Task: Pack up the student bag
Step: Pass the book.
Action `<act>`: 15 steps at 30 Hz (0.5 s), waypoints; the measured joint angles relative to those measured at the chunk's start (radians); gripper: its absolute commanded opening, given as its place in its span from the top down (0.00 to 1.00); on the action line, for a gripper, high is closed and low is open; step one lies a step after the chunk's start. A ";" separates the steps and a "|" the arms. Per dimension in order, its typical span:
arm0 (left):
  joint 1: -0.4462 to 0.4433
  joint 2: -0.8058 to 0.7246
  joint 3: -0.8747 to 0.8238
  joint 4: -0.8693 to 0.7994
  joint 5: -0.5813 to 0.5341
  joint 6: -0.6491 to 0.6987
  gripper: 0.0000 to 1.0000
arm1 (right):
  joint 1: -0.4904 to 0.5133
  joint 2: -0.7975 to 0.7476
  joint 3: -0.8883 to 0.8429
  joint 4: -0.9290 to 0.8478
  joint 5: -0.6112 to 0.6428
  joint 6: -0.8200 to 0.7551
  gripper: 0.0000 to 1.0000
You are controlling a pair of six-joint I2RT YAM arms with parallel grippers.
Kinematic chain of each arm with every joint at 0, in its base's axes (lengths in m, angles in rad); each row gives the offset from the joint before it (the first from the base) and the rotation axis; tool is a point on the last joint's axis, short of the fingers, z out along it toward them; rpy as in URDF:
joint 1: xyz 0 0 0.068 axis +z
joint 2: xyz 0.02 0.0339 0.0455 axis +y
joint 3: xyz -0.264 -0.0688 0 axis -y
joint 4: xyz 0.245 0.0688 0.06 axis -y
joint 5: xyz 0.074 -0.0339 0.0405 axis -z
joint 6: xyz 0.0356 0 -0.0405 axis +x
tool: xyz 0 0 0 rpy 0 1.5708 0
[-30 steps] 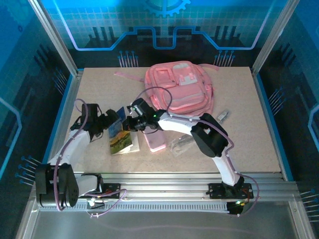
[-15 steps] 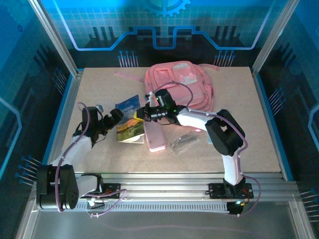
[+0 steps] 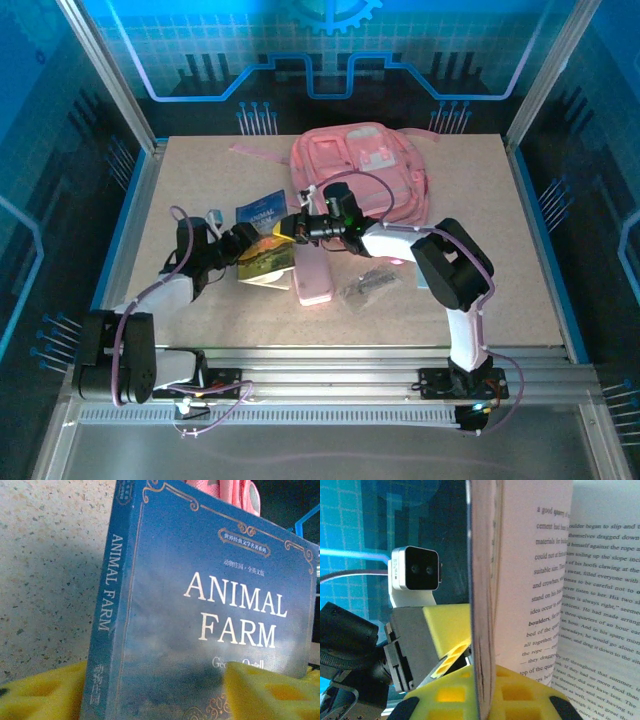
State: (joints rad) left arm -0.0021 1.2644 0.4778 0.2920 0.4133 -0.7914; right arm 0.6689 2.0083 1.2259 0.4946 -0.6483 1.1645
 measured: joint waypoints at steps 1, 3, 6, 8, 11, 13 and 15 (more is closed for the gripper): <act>0.001 0.003 0.001 0.000 -0.001 -0.003 0.75 | -0.003 0.001 -0.003 0.001 0.000 0.002 1.00; 0.004 0.003 0.002 -0.001 -0.008 0.000 0.91 | -0.010 0.001 -0.009 0.001 0.000 0.003 1.00; 0.004 -0.002 0.013 0.001 -0.010 0.004 1.00 | -0.019 0.002 -0.019 -0.008 0.008 0.002 0.94; 0.003 -0.022 0.033 -0.034 -0.019 0.003 1.00 | -0.021 0.001 -0.021 -0.015 0.018 -0.001 0.59; 0.001 -0.048 0.091 -0.130 -0.048 0.003 1.00 | -0.021 -0.006 -0.020 -0.062 0.042 -0.018 0.08; 0.001 -0.059 0.137 -0.190 -0.074 0.003 1.00 | -0.022 -0.022 -0.020 -0.126 0.072 -0.037 0.00; 0.001 -0.067 0.180 -0.228 -0.101 -0.003 1.00 | -0.021 -0.060 -0.020 -0.211 0.111 -0.068 0.00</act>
State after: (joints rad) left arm -0.0013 1.1973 0.6579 0.0643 0.3122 -0.7948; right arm 0.6476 1.9484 1.2060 0.2832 -0.5369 1.0969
